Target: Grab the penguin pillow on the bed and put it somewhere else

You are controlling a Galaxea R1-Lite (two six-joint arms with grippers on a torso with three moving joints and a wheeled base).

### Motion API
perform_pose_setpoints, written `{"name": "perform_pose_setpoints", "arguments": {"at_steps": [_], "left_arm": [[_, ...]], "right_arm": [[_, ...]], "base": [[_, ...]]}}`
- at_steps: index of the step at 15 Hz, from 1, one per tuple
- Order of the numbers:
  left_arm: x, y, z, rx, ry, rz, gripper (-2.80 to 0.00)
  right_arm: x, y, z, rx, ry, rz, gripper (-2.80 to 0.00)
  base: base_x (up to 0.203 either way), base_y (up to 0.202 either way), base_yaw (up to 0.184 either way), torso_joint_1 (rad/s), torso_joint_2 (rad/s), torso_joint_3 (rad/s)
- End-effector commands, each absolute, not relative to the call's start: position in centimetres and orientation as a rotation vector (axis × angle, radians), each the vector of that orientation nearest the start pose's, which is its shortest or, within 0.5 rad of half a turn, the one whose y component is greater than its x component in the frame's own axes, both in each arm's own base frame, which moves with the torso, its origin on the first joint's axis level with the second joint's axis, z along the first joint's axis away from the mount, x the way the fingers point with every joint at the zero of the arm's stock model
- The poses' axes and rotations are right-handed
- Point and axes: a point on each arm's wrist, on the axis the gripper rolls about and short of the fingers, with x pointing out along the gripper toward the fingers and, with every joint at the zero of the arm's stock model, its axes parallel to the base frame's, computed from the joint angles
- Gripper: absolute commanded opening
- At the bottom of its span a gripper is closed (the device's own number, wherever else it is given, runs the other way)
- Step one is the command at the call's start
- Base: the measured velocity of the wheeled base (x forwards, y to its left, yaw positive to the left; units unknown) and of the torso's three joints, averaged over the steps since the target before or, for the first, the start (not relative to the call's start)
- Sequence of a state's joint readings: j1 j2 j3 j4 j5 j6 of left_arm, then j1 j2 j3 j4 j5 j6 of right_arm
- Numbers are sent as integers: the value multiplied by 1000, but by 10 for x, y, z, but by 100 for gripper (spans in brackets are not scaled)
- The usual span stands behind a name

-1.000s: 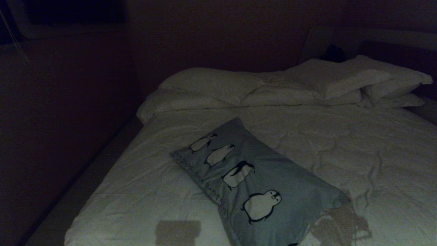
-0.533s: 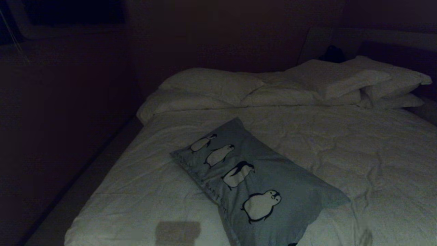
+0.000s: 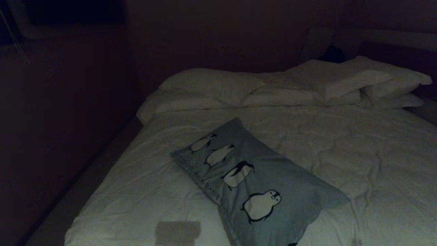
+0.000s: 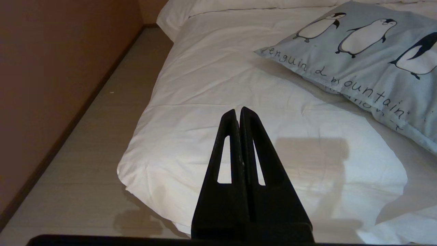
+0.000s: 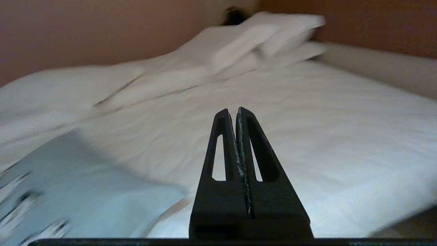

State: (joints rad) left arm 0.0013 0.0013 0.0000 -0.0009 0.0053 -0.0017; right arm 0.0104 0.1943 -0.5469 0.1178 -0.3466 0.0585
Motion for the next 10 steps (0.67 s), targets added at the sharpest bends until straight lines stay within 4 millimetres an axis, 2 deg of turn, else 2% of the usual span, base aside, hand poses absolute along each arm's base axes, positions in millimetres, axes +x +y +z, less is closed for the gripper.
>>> {"name": "perform_pose_setpoints", "arguments": {"at_steps": [1, 5, 9, 10], "left_arm": [[-23, 0, 76, -2, 0, 8, -280], [-23, 0, 76, -2, 0, 8, -280], [-23, 0, 76, -2, 0, 8, -280], [-23, 0, 76, -2, 0, 8, -280]], "right_arm": [[-59, -5, 215, 83, -206, -176, -280], [-68, -4, 205, 79, -189, -152, -280], [-83, -5, 167, 69, -162, -159, -280], [-83, -5, 167, 71, -165, -162, -280]], "base": [[0, 0, 0, 0, 0, 0], [0, 0, 0, 0, 0, 0], [0, 0, 0, 0, 0, 0], [0, 0, 0, 0, 0, 0]]}}
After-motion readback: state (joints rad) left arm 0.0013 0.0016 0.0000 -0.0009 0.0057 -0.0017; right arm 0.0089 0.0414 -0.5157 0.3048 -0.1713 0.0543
